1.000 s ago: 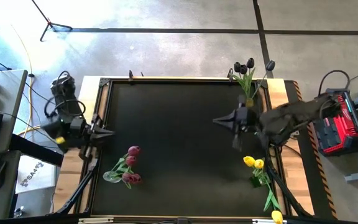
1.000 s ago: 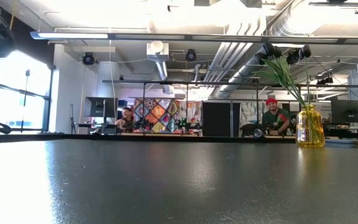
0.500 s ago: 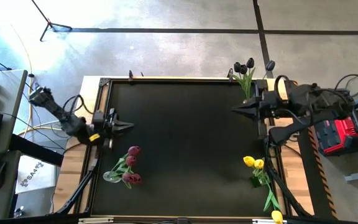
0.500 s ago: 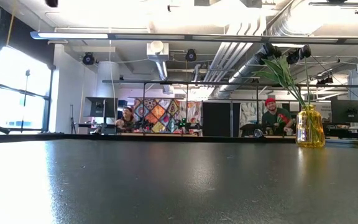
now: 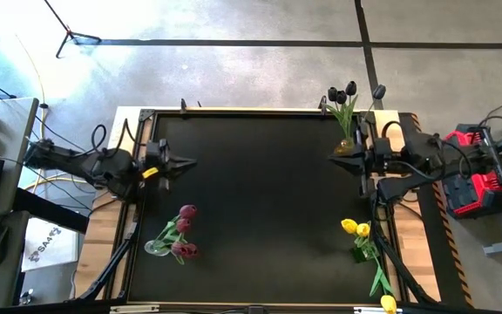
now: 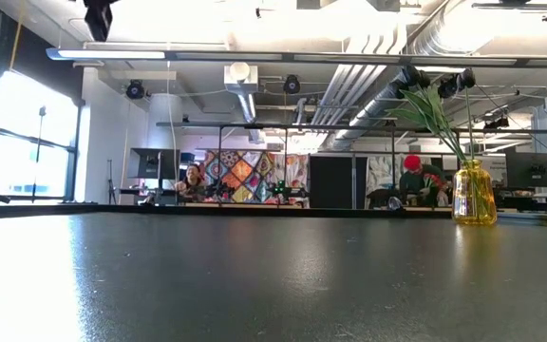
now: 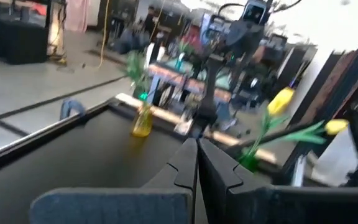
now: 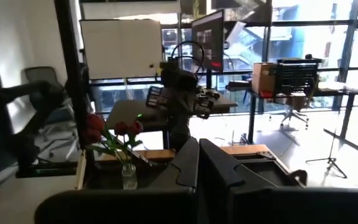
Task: Sort flowers into vase by color
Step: Return to Home Position
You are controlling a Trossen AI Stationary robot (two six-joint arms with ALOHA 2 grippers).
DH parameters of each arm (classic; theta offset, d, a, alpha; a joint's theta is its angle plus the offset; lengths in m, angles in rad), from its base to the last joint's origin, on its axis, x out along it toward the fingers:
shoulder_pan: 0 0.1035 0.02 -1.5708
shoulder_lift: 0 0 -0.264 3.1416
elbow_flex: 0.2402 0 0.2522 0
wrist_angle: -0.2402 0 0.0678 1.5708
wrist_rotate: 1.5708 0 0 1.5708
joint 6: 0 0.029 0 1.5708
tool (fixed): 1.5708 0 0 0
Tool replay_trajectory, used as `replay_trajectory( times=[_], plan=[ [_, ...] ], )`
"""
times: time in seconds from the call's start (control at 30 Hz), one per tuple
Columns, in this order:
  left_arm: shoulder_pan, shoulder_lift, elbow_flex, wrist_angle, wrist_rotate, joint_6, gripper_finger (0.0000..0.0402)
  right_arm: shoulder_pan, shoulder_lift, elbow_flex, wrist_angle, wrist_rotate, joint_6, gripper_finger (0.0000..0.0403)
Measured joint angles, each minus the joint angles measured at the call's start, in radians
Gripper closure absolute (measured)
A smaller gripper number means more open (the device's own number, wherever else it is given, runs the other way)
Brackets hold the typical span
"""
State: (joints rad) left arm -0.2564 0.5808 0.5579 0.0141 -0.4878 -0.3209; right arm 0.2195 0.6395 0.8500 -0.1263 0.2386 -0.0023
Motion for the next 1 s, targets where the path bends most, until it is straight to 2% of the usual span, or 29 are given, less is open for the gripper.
replay_trajectory(
  times=[0.2,0.43,0.73,1.0],
  plan=[
    [0.078,-0.011,0.0,-0.093,0.023,0.035,0.0401,0.001,-0.14,-0.17,0.032,0.121,0.078,0.0403],
    [0.096,-0.035,-0.031,-0.1,0.032,0.14,0.0401,0.005,-0.301,-0.32,0.034,0.124,0.18,0.0403],
    [0.097,-0.101,-0.235,0.069,0.085,0.141,0.0401,0.004,-0.481,-0.483,0.042,0.153,0.176,0.0403],
    [0.098,-0.155,-0.395,0.218,0.079,0.083,0.0401,0.003,-0.505,-0.534,0.02,0.184,0.162,0.0403]
  ],
)
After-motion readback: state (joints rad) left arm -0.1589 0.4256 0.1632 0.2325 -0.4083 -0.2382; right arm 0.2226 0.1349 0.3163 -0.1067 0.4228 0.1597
